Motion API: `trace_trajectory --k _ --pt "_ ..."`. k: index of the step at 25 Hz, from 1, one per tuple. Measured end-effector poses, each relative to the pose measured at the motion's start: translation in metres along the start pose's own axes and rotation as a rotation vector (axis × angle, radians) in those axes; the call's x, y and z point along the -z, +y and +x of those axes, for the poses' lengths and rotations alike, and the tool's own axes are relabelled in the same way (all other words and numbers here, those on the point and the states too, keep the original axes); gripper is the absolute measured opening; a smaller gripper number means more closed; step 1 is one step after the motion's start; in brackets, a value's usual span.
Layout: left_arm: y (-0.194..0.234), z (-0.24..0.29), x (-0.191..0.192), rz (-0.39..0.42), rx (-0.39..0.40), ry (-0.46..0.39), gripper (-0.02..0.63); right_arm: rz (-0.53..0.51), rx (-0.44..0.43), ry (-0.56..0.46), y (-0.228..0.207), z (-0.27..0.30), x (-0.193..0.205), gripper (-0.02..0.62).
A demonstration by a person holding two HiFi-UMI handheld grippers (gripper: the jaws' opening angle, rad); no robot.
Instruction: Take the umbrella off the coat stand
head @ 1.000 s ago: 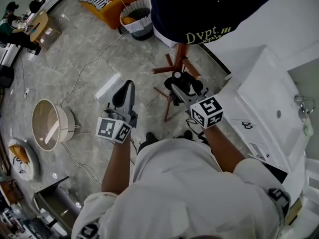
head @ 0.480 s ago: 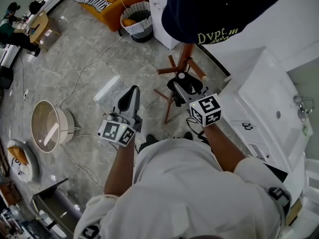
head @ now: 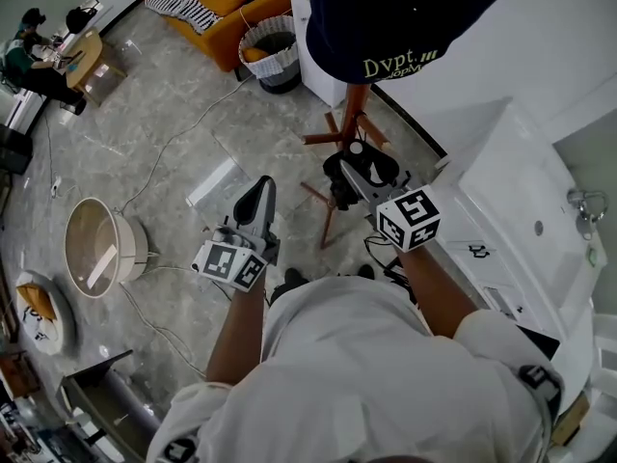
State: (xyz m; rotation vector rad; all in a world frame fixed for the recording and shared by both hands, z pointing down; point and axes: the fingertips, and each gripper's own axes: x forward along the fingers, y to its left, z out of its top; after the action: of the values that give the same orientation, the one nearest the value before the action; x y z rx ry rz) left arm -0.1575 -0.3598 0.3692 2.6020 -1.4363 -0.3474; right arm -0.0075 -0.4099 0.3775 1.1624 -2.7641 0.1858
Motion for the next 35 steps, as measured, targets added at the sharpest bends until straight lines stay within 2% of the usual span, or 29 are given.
trace_trajectory --k 19,27,35 --pt "-0.034 -0.027 -0.005 0.010 0.042 -0.009 0.017 -0.014 -0.022 -0.134 0.039 -0.054 -0.048 0.192" --pt "-0.054 -0.032 -0.005 0.019 0.059 -0.011 0.017 -0.035 -0.052 -0.140 0.051 -0.091 -0.047 0.190" --pt "-0.073 -0.043 0.000 0.059 0.098 0.024 0.017 -0.029 -0.028 -0.117 0.052 -0.132 -0.035 0.190"
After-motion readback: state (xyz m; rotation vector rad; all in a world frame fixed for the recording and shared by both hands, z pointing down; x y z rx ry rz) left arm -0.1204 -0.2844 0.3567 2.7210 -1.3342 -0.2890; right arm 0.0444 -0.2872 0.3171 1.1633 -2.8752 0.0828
